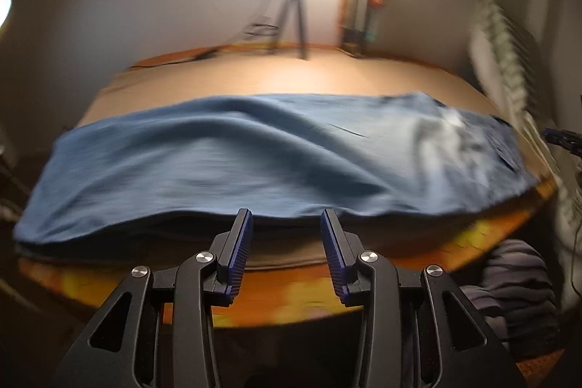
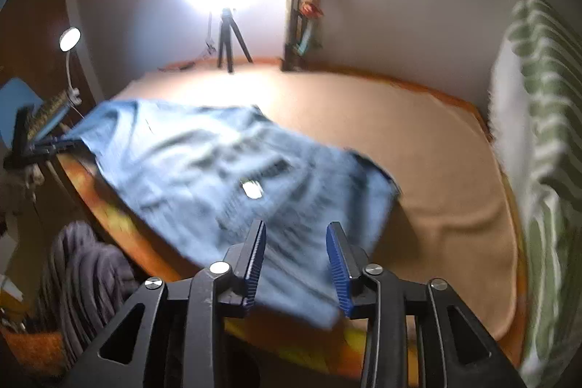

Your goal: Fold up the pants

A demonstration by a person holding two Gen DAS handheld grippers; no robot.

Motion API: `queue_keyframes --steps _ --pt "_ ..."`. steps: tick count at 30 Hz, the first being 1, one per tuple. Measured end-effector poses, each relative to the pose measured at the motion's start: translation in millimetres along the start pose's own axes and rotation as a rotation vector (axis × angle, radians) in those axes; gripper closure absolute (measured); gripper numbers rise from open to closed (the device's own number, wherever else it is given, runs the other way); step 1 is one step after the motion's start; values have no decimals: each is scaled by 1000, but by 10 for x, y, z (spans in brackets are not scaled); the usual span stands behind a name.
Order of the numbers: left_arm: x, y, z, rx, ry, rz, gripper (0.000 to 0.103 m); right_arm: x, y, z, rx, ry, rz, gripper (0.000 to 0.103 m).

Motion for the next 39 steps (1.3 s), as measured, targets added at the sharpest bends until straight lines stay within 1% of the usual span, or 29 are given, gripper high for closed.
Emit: queue_keyframes --steps 3,5,6,9,12,14,15,17,19,21,22,23,25,26,27,29,31,33,35,36,37,39 --pt "-10 11 -279 -68 -48 10 66 -243 232 -83 -39 21 16 62" --pt "-18 54 -465 -108 -90 14 66 -441 471 -115 -82 37 8 61" --pt "-23 78 -545 -129 -102 15 66 -523 576 -116 -86 41 7 61" --pt "-32 167 -785 -187 -131 14 66 -786 979 -90 -129 89 -24 57" --pt "-27 261 -975 -232 -151 8 66 -974 1511 -50 -156 135 -73 56" --pt "-14 336 -1123 -250 -181 -1 66 -1006 1815 -48 -193 164 -115 51" --pt "-5 360 -1178 -260 -191 -3 66 -1009 2025 -56 -209 181 -142 51" --pt "14 402 -1316 -285 -206 -12 66 -966 2307 -63 -228 208 -183 51" --pt "20 428 -1394 -305 -200 -13 66 -895 2626 -86 -246 237 -244 51" --pt "26 454 -1450 -322 -187 -15 66 -815 2818 -142 -252 229 -287 51" --pt "33 467 -1486 -330 -188 -16 66 -789 2848 -155 -254 222 -296 49" --pt "42 491 -1538 -333 -197 -17 66 -772 2880 -197 -256 207 -289 48" --pt "60 519 -1612 -337 -215 -20 66 -782 2906 -254 -286 194 -289 49" --pt "68 535 -1639 -340 -222 -18 66 -789 2916 -289 -299 188 -289 58" --pt "75 557 -1656 -343 -224 -17 66 -789 2919 -329 -306 177 -292 64" --pt "95 600 -1676 -351 -221 -18 66 -792 2907 -420 -308 143 -296 83" --pt "121 644 -1686 -352 -219 -26 66 -808 2838 -563 -273 68 -275 92" --pt "154 691 -1675 -359 -205 -42 66 -865 2762 -641 -237 6 -250 95" --pt "182 725 -1662 -360 -192 -48 66 -1022 2606 -661 -194 -68 -189 97" --pt "188 727 -1664 -358 -192 -43 66 -1091 2566 -634 -177 -85 -174 97" --pt "189 714 -1660 -360 -196 -38 66 -1166 2560 -574 -155 -91 -164 97" --pt "192 714 -1678 -363 -204 -34 66 -1175 2650 -534 -138 -94 -192 97"
Point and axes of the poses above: each gripper's, at about its wrist camera, not at the fingertips, and y roughly the way its jaws point, z to its right, x to its underside, the point moved 2 cm from there along y, roughly the way its jaws point, and after that the axes turned 10 degrees about z, right-handed, at the moved point
